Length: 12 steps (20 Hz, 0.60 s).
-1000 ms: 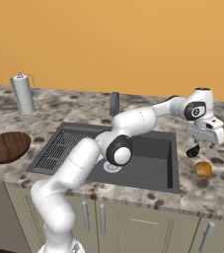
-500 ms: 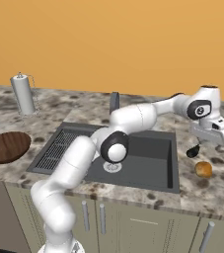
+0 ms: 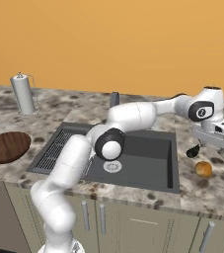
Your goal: Remove the eggplant and potato from the sink. Then move the bowl and cup from the counter to the sink for washing.
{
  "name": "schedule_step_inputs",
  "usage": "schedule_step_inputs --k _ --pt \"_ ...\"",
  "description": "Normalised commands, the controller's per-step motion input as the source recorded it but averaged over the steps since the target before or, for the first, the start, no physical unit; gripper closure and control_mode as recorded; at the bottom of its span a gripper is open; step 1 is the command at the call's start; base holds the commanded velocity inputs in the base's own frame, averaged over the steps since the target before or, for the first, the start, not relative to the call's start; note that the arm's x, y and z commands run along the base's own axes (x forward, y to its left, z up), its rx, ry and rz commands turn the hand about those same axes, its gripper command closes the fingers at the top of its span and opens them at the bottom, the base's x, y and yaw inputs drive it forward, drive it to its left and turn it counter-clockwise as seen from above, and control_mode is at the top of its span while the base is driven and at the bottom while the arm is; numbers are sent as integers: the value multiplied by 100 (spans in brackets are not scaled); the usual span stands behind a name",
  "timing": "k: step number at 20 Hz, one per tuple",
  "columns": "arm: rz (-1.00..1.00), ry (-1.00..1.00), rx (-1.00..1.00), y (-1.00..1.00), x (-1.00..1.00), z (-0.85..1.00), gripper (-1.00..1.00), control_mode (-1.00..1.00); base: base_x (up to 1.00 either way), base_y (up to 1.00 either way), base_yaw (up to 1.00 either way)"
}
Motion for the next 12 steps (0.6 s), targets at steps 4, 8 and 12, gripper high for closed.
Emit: schedule_step_inputs --k 4,8,12 --pt "5 0 0 -1 -25 15 -100 -100 0 0 0" --pt "8 0 0 4 -25 11 -100 -100 0 0 0" --pt "8 2 0 7 -27 6 -100 -100 0 0 0"
